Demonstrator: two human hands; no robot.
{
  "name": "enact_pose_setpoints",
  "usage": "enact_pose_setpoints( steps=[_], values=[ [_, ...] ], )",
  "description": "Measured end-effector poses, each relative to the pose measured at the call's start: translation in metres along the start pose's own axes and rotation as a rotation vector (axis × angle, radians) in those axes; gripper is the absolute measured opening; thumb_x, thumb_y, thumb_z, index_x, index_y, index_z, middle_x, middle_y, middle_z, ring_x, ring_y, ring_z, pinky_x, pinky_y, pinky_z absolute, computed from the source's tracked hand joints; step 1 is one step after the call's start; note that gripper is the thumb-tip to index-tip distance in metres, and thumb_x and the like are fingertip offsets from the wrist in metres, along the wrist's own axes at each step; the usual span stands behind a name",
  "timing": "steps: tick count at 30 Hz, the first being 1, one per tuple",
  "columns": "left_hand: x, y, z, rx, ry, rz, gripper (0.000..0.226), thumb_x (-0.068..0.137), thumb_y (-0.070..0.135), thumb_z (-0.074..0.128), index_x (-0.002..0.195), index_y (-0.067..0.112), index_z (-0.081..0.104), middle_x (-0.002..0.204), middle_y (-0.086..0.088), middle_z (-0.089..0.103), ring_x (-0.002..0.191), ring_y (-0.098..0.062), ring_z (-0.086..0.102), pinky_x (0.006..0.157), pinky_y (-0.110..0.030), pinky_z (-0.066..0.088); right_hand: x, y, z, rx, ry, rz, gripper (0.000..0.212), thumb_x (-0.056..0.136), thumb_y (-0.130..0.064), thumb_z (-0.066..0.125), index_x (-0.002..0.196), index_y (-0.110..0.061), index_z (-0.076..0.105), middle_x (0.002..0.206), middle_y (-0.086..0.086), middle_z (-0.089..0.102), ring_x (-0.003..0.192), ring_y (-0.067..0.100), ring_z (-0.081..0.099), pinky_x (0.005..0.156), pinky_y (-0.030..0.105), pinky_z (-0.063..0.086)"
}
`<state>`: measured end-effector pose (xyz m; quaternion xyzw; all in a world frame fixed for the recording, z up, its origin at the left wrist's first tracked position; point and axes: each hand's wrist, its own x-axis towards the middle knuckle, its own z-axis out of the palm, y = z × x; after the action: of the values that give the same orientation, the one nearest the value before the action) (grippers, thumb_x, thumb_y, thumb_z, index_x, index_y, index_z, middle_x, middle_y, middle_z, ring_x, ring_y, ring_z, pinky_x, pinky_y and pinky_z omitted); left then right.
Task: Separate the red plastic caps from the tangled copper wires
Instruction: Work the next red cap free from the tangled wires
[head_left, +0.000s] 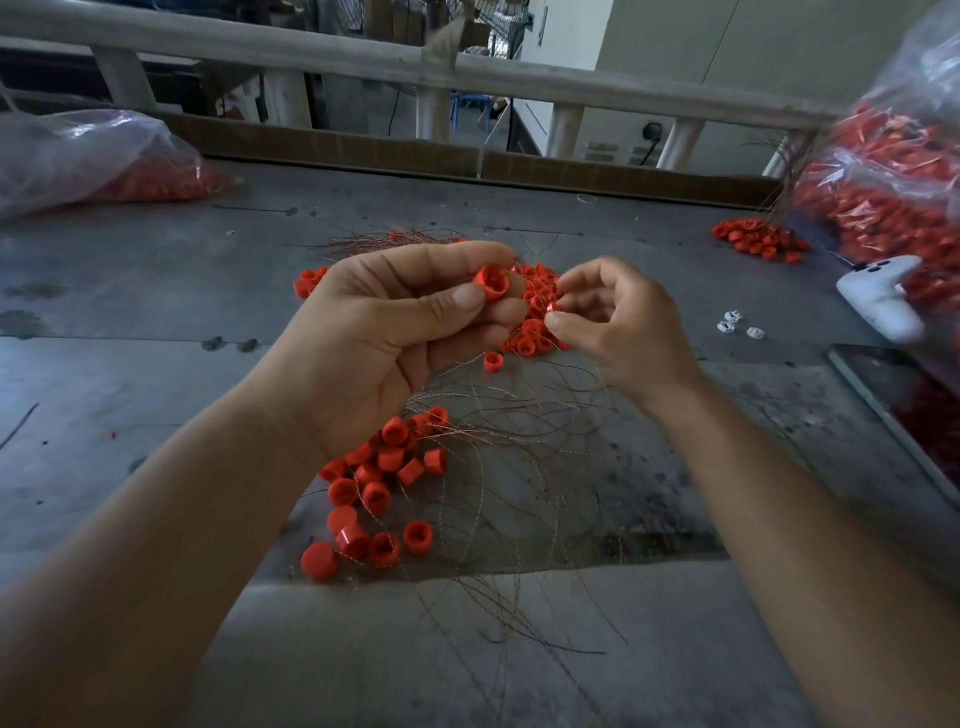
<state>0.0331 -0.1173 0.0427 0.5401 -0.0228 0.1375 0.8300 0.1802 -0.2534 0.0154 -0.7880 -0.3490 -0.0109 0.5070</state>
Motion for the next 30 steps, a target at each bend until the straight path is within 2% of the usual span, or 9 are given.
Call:
enact_pose_setpoints(
  steps=[4, 7, 9, 12, 17, 20, 24, 30],
  values=[
    [0.0, -0.001, 0.0, 0.014, 0.005, -0.005, 0.026, 0.069, 0.0, 0.054, 0.083, 0.008, 0.075, 0.08, -0.008, 0.072, 0.073, -0.013, 0.07, 0.062, -0.019, 0.055, 0.001, -0.001, -0.006, 0.035, 0.094, -0.066, 0.027, 0.081, -0.007, 0.066, 0.095, -0.029, 0.056, 0.08, -0.014, 0.058, 0.073, -0.003, 0.056, 0.07, 0.013, 0.046],
    [-0.001, -0.002, 0.001, 0.043, 0.011, -0.015, 0.026, 0.068, 0.0, 0.055, 0.083, 0.008, 0.075, 0.079, -0.008, 0.072, 0.073, -0.014, 0.07, 0.063, -0.019, 0.055, 0.001, -0.008, -0.014, 0.193, 0.145, -0.071, 0.023, 0.081, -0.001, 0.064, 0.089, -0.023, 0.061, 0.081, -0.01, 0.061, 0.072, -0.004, 0.057, 0.071, 0.013, 0.047],
    [-0.001, -0.003, 0.002, 0.077, 0.039, -0.027, 0.027, 0.067, 0.001, 0.056, 0.087, 0.007, 0.072, 0.077, -0.008, 0.072, 0.072, -0.014, 0.07, 0.062, -0.02, 0.055, -0.002, -0.017, -0.02, 0.377, 0.125, -0.04, 0.021, 0.08, -0.001, 0.064, 0.087, -0.02, 0.061, 0.079, -0.004, 0.063, 0.072, 0.003, 0.061, 0.068, 0.015, 0.048],
    [0.0, -0.005, 0.003, 0.152, 0.093, -0.039, 0.025, 0.064, 0.001, 0.057, 0.088, 0.005, 0.064, 0.074, -0.008, 0.071, 0.07, -0.015, 0.07, 0.061, -0.02, 0.055, -0.008, -0.029, -0.023, 0.529, 0.006, -0.051, 0.016, 0.073, -0.013, 0.065, 0.088, -0.017, 0.062, 0.072, -0.005, 0.067, 0.068, 0.008, 0.064, 0.064, 0.018, 0.05],
    [0.0, -0.006, 0.004, 0.216, 0.128, -0.032, 0.021, 0.062, 0.002, 0.058, 0.082, 0.006, 0.065, 0.072, -0.007, 0.071, 0.068, -0.015, 0.07, 0.059, -0.019, 0.054, -0.021, -0.041, -0.006, 0.478, -0.17, -0.134, 0.018, 0.068, -0.02, 0.066, 0.085, -0.018, 0.064, 0.069, -0.008, 0.067, 0.064, 0.006, 0.063, 0.061, 0.018, 0.051],
    [0.0, -0.006, 0.004, 0.213, 0.126, -0.027, 0.021, 0.062, 0.002, 0.058, 0.08, 0.007, 0.067, 0.072, -0.007, 0.072, 0.068, -0.015, 0.07, 0.059, -0.019, 0.054, -0.022, -0.039, -0.002, 0.524, -0.196, -0.121, 0.017, 0.068, -0.02, 0.066, 0.085, -0.02, 0.066, 0.068, -0.007, 0.067, 0.063, 0.006, 0.065, 0.061, 0.019, 0.052],
    [0.0, -0.005, 0.004, 0.213, 0.127, -0.026, 0.021, 0.062, 0.002, 0.058, 0.081, 0.007, 0.067, 0.072, -0.008, 0.072, 0.068, -0.015, 0.07, 0.059, -0.018, 0.054, -0.02, -0.033, 0.0, 0.596, -0.249, -0.041, 0.022, 0.063, -0.016, 0.068, 0.084, -0.023, 0.068, 0.073, -0.004, 0.068, 0.073, 0.011, 0.066, 0.066, 0.023, 0.054],
    [0.001, -0.005, 0.002, 0.215, 0.128, -0.026, 0.022, 0.063, 0.003, 0.059, 0.082, 0.007, 0.067, 0.073, -0.008, 0.072, 0.071, -0.015, 0.071, 0.059, -0.018, 0.054, -0.021, -0.035, 0.001, 0.585, -0.25, -0.026, 0.022, 0.066, -0.014, 0.065, 0.088, -0.019, 0.067, 0.076, -0.001, 0.068, 0.074, 0.013, 0.067, 0.064, 0.021, 0.053]
  ],
)
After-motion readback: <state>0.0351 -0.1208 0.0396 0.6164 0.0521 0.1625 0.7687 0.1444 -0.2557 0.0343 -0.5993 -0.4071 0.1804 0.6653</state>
